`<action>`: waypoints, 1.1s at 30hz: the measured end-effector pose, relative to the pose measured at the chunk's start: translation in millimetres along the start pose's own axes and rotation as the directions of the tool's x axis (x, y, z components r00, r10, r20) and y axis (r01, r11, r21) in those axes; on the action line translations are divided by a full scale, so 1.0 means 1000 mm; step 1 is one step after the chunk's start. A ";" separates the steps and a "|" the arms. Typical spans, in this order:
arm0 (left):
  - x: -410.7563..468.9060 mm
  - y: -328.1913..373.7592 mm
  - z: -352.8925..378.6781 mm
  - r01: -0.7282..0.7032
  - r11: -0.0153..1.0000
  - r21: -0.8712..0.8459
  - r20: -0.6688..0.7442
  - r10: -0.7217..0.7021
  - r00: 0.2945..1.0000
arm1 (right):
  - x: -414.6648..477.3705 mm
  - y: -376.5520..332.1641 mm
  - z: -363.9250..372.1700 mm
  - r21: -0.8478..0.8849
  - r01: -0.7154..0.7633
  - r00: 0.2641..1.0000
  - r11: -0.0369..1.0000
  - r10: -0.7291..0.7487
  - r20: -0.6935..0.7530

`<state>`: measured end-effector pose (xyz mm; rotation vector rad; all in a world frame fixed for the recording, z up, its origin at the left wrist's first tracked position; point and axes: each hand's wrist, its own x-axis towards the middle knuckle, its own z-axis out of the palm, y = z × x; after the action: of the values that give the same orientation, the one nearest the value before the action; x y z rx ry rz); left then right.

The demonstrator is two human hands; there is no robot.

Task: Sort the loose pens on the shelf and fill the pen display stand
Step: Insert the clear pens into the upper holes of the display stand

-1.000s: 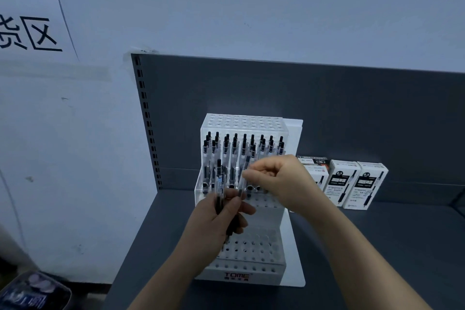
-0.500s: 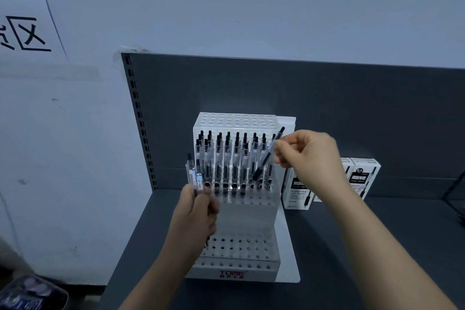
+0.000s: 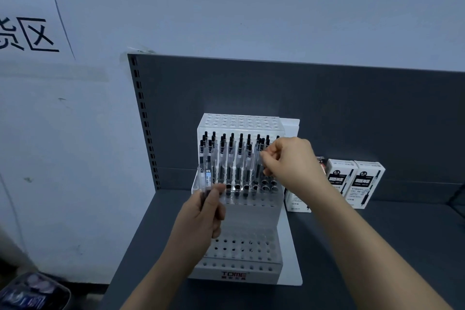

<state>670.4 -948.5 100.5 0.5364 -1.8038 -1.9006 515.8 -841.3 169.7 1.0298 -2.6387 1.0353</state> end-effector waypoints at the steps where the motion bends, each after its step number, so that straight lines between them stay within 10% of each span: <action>1: 0.000 0.001 0.000 0.002 1.000 -0.005 -0.007 -0.002 1.000 | 0.000 0.000 0.000 -0.006 0.000 1.000 1.000 0.000 0.003; 33: -0.004 0.004 -0.007 -0.038 0.998 0.054 -0.006 0.038 0.999 | 0.011 -0.009 0.004 0.127 0.078 0.997 0.989 -0.079 0.005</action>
<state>678.1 -951.7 103.9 0.5230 -1.8522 -1.8273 513.6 -854.7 175.0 1.1570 -2.5456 1.1958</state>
